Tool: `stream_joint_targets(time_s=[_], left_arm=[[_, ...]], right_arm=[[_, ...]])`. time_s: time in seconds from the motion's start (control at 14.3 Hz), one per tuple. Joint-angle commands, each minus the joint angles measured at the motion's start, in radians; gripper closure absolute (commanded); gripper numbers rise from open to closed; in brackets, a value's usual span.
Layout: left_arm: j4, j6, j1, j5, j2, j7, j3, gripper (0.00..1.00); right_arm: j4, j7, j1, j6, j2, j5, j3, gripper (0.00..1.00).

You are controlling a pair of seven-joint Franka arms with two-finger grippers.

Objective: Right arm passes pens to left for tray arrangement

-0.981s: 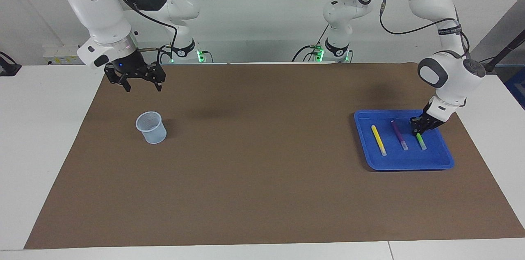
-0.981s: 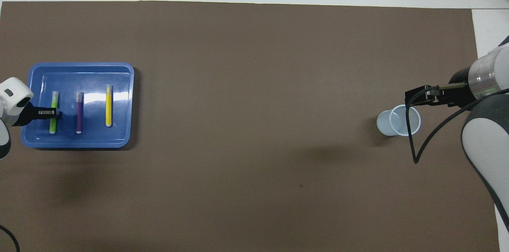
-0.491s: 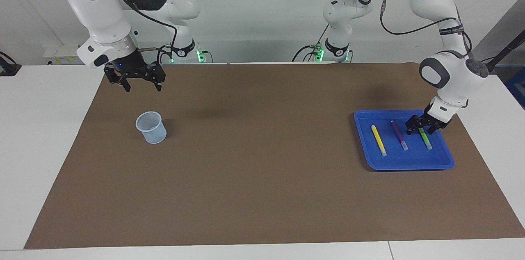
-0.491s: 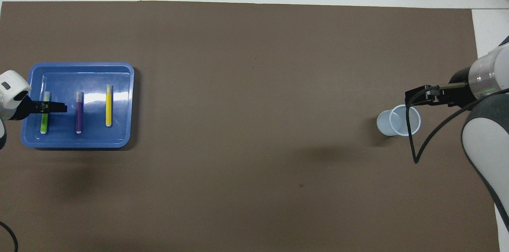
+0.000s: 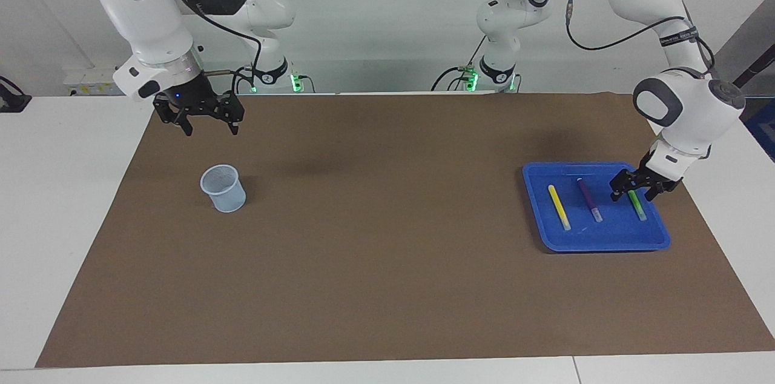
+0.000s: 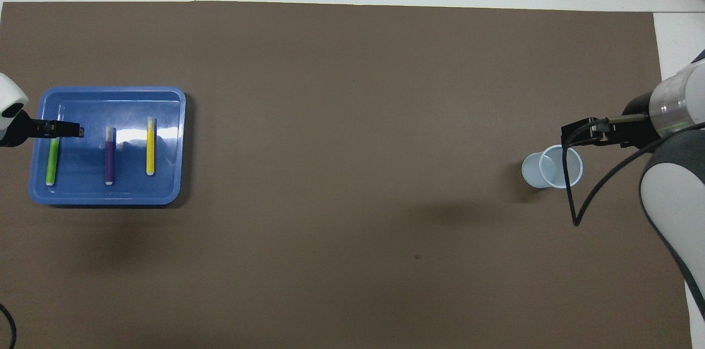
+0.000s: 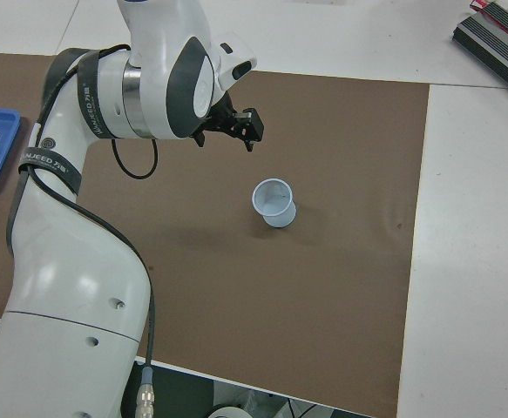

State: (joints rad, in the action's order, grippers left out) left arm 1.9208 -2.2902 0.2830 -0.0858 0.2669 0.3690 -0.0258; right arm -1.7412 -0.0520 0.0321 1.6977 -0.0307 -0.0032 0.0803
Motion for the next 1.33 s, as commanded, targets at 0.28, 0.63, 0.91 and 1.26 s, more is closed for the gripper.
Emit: stream_joint_targets(time_s=[0.28, 0.63, 0.91, 1.26], left_arm=[[-0.215, 0.201, -0.067, 0.02, 0.012, -0.163, 0.01, 0.0], [-0.368, 0.349, -0.136, 0.02, 0.012, -0.272, 0.012, 0.0], [-0.454, 0.478, -0.16, 0.021, 0.006, -0.286, 0.012, 0.0], [-0.513, 0.569, -0.215, 0.04, -0.026, -0.37, 0.006, 0.0]], right_arm=[[0.014, -0.012, -0.003, -0.001, 0.005, 0.02, -0.004, 0.0], [0.014, -0.012, -0.001, -0.001, 0.005, 0.02, -0.004, 0.0], [0.014, -0.014, -0.001, -0.001, 0.005, 0.02, -0.004, 0.0], [0.022, -0.012, -0.001, -0.007, 0.006, 0.02, -0.004, 0.0]])
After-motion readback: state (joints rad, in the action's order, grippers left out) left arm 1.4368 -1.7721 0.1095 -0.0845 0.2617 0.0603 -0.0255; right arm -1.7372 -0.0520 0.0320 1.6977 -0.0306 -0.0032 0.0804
